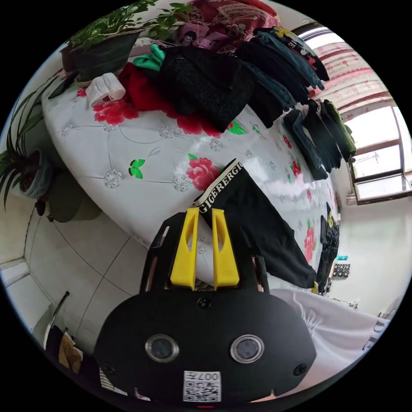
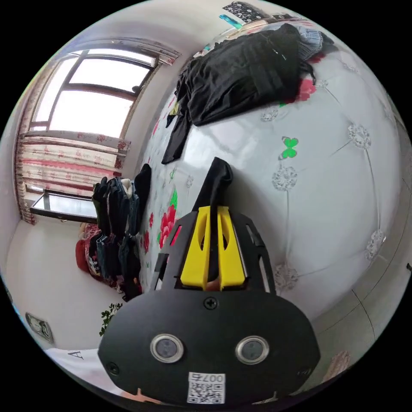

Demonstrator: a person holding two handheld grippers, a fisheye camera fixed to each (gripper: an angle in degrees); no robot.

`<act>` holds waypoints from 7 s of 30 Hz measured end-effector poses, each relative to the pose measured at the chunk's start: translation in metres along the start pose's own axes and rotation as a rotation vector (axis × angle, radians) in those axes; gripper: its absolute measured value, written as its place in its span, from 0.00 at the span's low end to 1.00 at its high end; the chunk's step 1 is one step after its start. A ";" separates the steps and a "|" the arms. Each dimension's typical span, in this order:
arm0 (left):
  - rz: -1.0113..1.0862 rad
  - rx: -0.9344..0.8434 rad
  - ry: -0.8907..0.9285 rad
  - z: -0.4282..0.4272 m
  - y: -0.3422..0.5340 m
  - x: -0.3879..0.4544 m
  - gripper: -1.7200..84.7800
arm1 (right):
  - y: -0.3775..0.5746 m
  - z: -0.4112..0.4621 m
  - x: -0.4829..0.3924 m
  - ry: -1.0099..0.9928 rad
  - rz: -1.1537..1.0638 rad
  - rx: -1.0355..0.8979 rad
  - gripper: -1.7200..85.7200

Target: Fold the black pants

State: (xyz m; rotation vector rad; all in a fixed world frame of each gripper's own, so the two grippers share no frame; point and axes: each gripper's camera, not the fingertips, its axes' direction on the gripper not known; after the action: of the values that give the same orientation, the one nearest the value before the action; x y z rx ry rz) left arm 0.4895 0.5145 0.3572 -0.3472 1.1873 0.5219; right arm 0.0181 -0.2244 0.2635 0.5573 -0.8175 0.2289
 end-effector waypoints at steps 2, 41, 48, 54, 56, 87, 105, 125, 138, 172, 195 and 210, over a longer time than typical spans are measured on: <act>-0.034 0.018 0.023 -0.001 -0.002 -0.009 0.10 | 0.017 0.005 -0.055 -0.072 -0.185 -0.019 0.03; 0.617 0.065 0.879 0.068 -0.030 0.175 0.01 | 0.243 0.095 -0.169 -0.157 -0.667 -0.476 0.09; 1.178 -0.295 0.932 0.118 0.075 0.363 0.05 | 0.207 0.070 -0.128 -0.166 -0.528 -0.342 0.10; 0.973 -0.248 0.623 0.167 0.055 0.309 0.08 | 0.210 0.091 -0.125 -0.168 -0.567 -0.408 0.10; 0.844 -0.246 0.542 0.180 0.044 0.280 0.09 | 0.213 0.114 -0.128 -0.127 -0.587 -0.465 0.11; 1.180 -0.215 0.866 0.226 0.102 0.470 0.10 | 0.058 0.128 -0.099 -0.194 -0.391 -0.319 0.04; 0.707 -0.597 0.391 0.364 0.052 0.393 0.17 | 0.020 0.122 0.036 -0.170 -0.212 -0.470 0.15; 1.243 -0.522 0.463 0.298 0.103 0.426 0.16 | -0.004 0.164 -0.040 0.171 -0.412 -0.501 0.09; 1.938 -0.513 0.134 0.317 0.196 0.469 0.04 | 0.043 0.090 -0.081 -0.014 -0.438 -0.341 0.02; 0.243 -0.153 0.419 0.126 -0.150 -0.010 0.13 | 0.204 0.208 -0.060 0.167 -0.396 -0.566 0.13; 0.407 -0.173 0.301 0.076 -0.147 0.015 0.07 | 0.233 0.190 -0.122 0.436 -0.811 -0.279 0.08; 0.718 -0.270 0.246 0.105 -0.124 0.108 0.10 | 0.337 0.342 -0.132 0.532 -0.990 -0.660 0.05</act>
State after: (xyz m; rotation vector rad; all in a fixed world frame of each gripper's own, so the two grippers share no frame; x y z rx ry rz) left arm 0.6708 0.4881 0.2904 -0.2081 1.4783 1.2999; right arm -0.4190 -0.1296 0.4823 0.1994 -0.0112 -0.7585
